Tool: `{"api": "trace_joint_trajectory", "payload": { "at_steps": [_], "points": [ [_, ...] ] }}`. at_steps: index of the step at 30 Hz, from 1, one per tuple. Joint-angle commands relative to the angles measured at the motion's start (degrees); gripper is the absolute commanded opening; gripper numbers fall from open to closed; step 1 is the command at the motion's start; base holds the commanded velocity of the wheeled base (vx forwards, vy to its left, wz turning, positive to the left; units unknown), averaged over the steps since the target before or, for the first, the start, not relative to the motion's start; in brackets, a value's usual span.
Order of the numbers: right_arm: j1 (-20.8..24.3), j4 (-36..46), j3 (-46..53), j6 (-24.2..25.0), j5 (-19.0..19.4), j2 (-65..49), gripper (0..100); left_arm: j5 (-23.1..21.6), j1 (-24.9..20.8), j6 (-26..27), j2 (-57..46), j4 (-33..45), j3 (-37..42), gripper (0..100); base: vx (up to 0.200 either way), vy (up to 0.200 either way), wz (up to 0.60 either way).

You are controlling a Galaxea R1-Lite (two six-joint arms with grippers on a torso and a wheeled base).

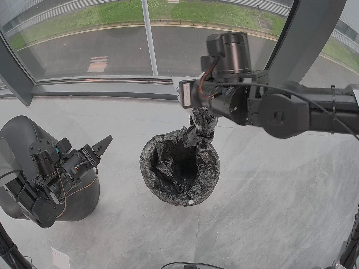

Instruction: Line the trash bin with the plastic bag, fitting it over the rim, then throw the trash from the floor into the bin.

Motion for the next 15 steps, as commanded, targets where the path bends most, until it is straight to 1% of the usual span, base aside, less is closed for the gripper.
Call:
{"api": "trace_joint_trajectory", "payload": {
  "at_steps": [1,8,15],
  "points": [
    [3.3,-0.6,-0.2,-0.8,-0.6,3.6,0,0.0,0.0,0.0,0.1,0.0,0.0,100,0.000,0.000,0.00],
    [4.8,-0.8,-0.6,-0.5,-0.6,6.0,0,0.0,0.0,0.0,0.0,0.0,0.0,100,0.000,0.000,0.00],
    [4.8,-0.9,-0.7,-0.3,-0.6,8.4,0,0.0,0.0,0.0,0.1,0.0,0.1,100,0.000,0.000,0.00]
  ]
}}
